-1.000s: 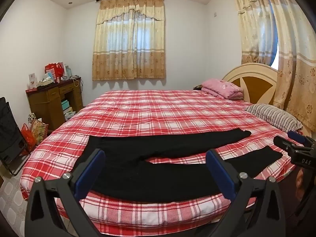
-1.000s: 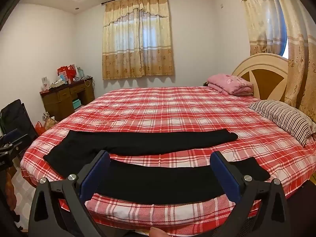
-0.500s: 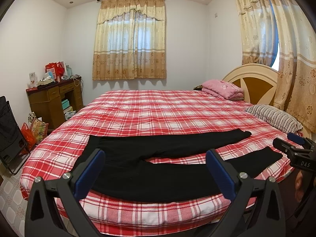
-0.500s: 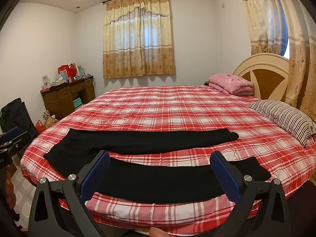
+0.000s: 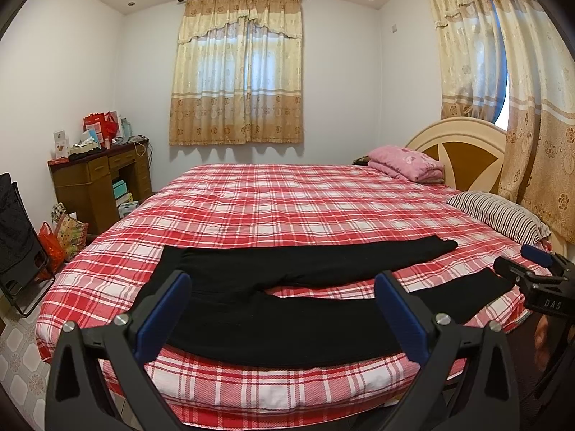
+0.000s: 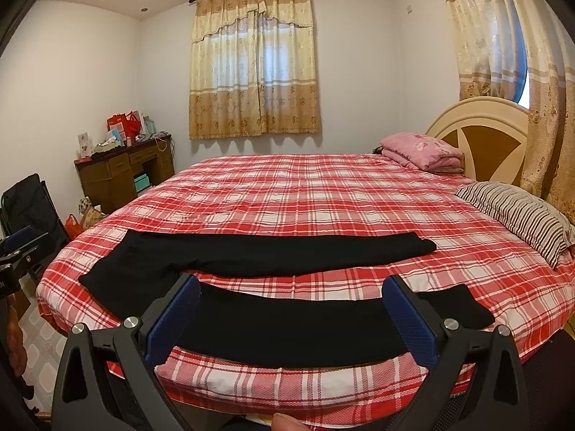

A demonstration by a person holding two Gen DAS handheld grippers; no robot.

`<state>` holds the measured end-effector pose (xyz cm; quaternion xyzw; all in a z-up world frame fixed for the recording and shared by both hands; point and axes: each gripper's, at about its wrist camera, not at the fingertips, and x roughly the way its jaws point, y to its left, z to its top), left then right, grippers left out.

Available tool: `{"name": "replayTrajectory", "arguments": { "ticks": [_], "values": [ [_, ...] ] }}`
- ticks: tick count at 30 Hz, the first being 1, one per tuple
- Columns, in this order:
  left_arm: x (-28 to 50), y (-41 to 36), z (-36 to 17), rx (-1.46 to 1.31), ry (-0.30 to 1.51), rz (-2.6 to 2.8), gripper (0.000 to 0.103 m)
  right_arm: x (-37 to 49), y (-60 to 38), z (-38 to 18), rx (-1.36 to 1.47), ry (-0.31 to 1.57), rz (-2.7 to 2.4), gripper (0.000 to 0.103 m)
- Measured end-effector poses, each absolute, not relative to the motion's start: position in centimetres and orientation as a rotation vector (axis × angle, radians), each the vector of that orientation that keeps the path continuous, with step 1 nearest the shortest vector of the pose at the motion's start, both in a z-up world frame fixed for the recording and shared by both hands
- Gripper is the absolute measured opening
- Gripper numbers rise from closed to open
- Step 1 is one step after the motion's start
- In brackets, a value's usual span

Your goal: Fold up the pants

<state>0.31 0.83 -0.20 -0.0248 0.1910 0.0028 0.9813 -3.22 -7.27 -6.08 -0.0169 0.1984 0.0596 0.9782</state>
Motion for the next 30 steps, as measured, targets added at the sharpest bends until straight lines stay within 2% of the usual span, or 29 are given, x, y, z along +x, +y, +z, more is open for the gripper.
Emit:
{"name": "replayTrajectory", "arguments": {
  "ticks": [30],
  "values": [
    [0.34, 0.75, -0.51, -0.050, 0.387, 0.008, 0.103, -2.93, -6.92, -6.61, -0.047, 0.415, 0.122, 0.102]
  ]
}}
